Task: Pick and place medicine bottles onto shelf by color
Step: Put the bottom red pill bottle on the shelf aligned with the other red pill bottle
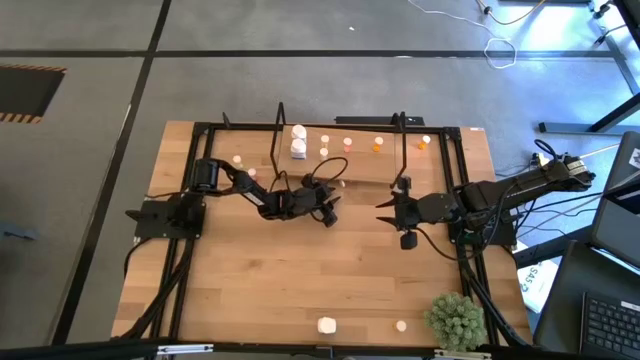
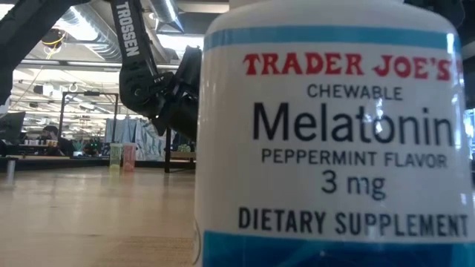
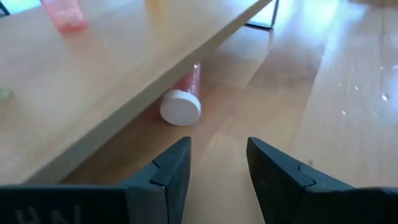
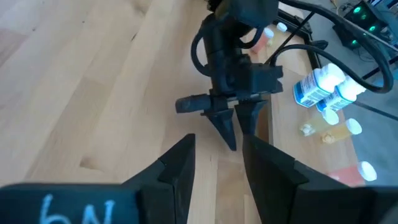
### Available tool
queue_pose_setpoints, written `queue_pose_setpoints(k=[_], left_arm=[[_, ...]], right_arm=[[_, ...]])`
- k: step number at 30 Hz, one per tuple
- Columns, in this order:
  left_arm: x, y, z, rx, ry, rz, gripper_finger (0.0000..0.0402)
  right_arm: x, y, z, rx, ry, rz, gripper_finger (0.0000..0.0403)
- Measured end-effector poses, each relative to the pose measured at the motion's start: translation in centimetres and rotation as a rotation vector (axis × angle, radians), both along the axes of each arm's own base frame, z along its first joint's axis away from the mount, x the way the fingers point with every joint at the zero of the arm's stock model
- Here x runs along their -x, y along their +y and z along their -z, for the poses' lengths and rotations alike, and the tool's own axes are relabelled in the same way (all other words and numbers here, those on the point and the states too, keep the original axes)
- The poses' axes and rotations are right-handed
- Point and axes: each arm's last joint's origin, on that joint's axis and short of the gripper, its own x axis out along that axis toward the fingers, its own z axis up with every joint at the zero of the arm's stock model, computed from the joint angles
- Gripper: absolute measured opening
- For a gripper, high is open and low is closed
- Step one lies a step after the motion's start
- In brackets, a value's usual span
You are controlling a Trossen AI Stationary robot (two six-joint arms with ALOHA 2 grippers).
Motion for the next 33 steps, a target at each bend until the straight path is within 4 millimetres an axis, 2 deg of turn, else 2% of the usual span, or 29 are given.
queue_pose_setpoints(k=[8,24,33], left_arm=[[0.06,0.88,-0.05,0.006,-0.007,-0.004,0.0151],[0.03,0.88,-0.1,0.059,-0.046,-0.003,0.0151],[-0.07,0.92,-0.69,-0.001,-0.079,-0.023,0.0151]], right_arm=[[-0.01,0.01,-0.03,-0.004,-0.003,0.0,0.0135],[-0.01,0.01,-0.04,-0.005,-0.004,0.0,0.0135],[-0.02,0.01,-0.04,-0.005,-0.005,0.0,0.0135]])
